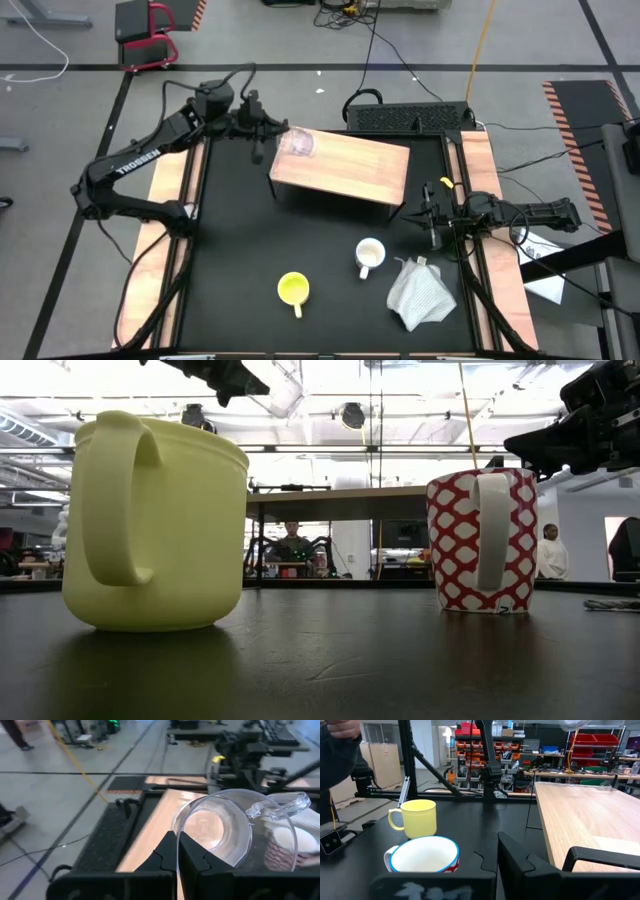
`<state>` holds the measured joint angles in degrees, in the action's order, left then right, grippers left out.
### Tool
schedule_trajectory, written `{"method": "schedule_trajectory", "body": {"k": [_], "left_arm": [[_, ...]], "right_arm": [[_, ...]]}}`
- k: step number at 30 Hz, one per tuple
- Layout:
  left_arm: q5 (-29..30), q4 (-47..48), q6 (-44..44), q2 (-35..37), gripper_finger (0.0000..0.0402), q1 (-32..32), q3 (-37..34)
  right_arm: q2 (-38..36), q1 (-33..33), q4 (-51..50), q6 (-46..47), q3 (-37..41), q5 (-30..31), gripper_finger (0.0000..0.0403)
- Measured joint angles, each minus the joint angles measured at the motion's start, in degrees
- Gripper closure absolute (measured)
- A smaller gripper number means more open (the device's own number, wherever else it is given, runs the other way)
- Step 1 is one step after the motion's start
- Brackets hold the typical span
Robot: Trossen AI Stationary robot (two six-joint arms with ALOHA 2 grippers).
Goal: Stack small to large cups/mugs on shelf
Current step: Put the transparent mug on the shelf
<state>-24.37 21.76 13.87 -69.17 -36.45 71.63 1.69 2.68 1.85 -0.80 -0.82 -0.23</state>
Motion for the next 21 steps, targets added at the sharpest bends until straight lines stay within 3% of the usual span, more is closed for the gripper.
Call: {"method": "schedule_trajectory", "body": {"k": [10, 21], "left_arm": [[-3.99, 9.37, 3.78, -7.00, 0.0401, -3.40, 13.03], [-3.64, 19.21, 9.93, -15.95, 0.0402, -3.62, 23.43]], "right_arm": [[0.00, 0.00, 0.00, -0.02, -0.02, 0.00, 0.0403], [0.00, 0.00, -0.04, -0.05, -0.01, 0.01, 0.0403]]}}
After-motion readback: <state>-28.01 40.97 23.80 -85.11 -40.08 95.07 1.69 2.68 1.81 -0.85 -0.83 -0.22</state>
